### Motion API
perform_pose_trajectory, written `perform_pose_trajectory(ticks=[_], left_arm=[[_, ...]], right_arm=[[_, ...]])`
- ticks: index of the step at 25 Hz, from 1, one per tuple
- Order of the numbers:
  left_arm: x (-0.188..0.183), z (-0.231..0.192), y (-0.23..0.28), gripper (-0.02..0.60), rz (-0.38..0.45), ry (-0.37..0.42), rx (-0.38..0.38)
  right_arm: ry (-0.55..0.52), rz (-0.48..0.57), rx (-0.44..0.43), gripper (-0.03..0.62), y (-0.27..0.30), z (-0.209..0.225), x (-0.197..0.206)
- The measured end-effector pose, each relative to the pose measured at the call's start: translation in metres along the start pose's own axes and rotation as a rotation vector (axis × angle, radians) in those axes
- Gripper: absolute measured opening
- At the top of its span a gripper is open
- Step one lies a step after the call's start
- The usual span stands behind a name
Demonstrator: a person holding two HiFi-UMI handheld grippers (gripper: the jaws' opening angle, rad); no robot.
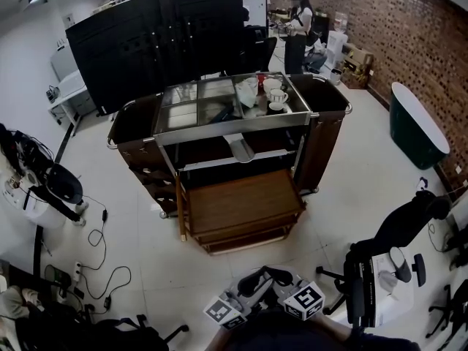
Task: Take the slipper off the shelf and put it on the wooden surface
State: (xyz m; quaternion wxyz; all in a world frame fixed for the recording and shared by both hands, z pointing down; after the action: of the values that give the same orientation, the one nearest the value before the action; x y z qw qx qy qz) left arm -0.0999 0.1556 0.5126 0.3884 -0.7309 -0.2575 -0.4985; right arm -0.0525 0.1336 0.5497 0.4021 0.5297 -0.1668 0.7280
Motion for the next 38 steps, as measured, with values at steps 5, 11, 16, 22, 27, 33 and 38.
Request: perform_pose_trajectory(ticks=[5, 11, 16, 22, 27, 33, 38], left_arm=[[0.009, -0.012, 0.001, 0.139, -0.011, 0.033, -0.054], [0.006, -0.03, 0.014, 0.169, -0.028, 0.027, -0.113], [0.015, -0.05, 0.034, 0.158, -0.04, 0.003, -0.129], [0.028, -0.085, 0.081, 0.137, -0.055, -0.028, -0.176], [0.034, -0.121, 0.123, 0.129, -0.068, 0.017, -0.214], [0.066, -0.165, 0.144, 0.129, -0.173, 0.051, -0.343], [0.07, -0.193, 0.177, 0.13, -0.213, 0.066, -0.34]], right_arm=[[-0.006, -0.023, 0.012, -0.005, 0.004, 0.01, 0.003], [-0.02, 0.003, -0.025, -0.003, 0.009, 0.02, -0.014], [0.005, -0.013, -0.041, -0.003, 0.022, 0.048, -0.018], [-0.001, -0.038, -0.075, -0.003, 0.041, 0.103, -0.042], [-0.007, 0.005, -0.063, -0.003, 0.053, 0.161, -0.071], [0.009, 0.038, -0.021, -0.003, 0.048, 0.195, -0.084], [0.021, 0.063, 0.021, -0.003, 0.058, 0.225, -0.095]])
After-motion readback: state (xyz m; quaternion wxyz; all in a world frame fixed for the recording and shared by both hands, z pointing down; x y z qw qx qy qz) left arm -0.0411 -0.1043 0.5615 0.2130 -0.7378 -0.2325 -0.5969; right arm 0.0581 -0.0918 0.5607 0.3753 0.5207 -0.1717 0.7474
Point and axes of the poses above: the fingertips, and each gripper's own axes: y forward along the fingers, z to its right, x out of its underside, the point moved 4 cm from there along -y, backward along the fingers, and after that the axes turned 13 degrees about y, right-handed, at the moved point
